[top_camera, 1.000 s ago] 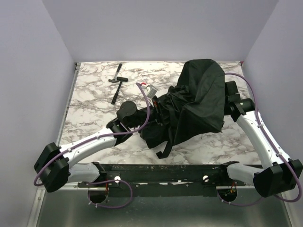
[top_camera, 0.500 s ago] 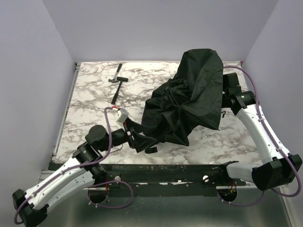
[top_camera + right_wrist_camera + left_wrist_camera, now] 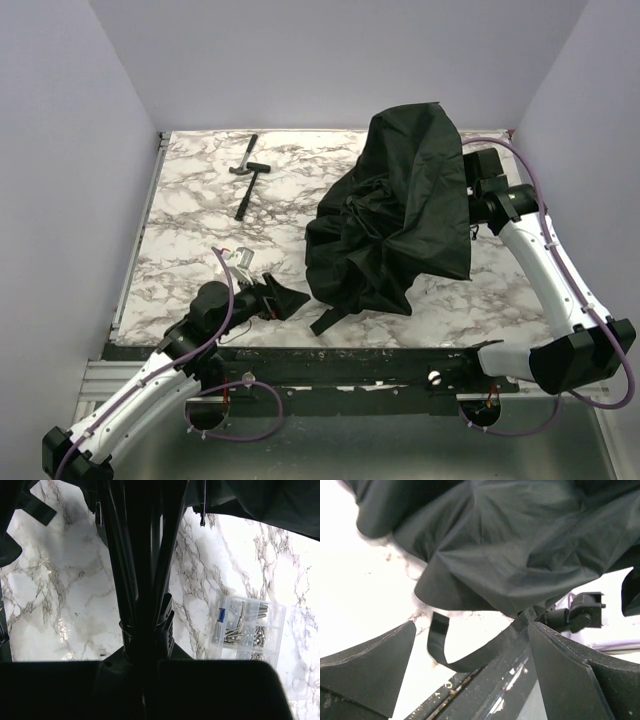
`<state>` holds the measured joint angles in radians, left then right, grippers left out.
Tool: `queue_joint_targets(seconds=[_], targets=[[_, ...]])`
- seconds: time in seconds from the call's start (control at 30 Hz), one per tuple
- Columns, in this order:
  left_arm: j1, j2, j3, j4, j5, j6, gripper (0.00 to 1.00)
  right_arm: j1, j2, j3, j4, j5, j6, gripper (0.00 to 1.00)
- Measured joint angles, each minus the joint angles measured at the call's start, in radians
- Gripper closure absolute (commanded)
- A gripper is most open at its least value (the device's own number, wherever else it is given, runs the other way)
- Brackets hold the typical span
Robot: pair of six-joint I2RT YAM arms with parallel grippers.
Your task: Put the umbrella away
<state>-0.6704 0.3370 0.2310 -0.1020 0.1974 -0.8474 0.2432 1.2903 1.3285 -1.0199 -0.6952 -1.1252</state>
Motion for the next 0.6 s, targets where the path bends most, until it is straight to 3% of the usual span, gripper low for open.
queue_joint_targets(seconds=[0.13, 0.33, 0.6], targets=[[0.001, -0.023, -0.084, 0.084, 0.078, -0.028, 0.02, 0.0, 0.018, 0.027, -0.03, -0.001, -0.018, 1.0], [0.001, -0.182, -0.129, 0.246, 0.182, 0.078, 0.06, 0.0, 0.077, 0.142, -0.097, -0.033, -0.044, 1.0], [0.0, -0.144, -0.199, 0.444, 0.193, 0.181, 0.07, 0.0, 0.13, 0.28, -0.173, -0.053, -0.053, 1.0]])
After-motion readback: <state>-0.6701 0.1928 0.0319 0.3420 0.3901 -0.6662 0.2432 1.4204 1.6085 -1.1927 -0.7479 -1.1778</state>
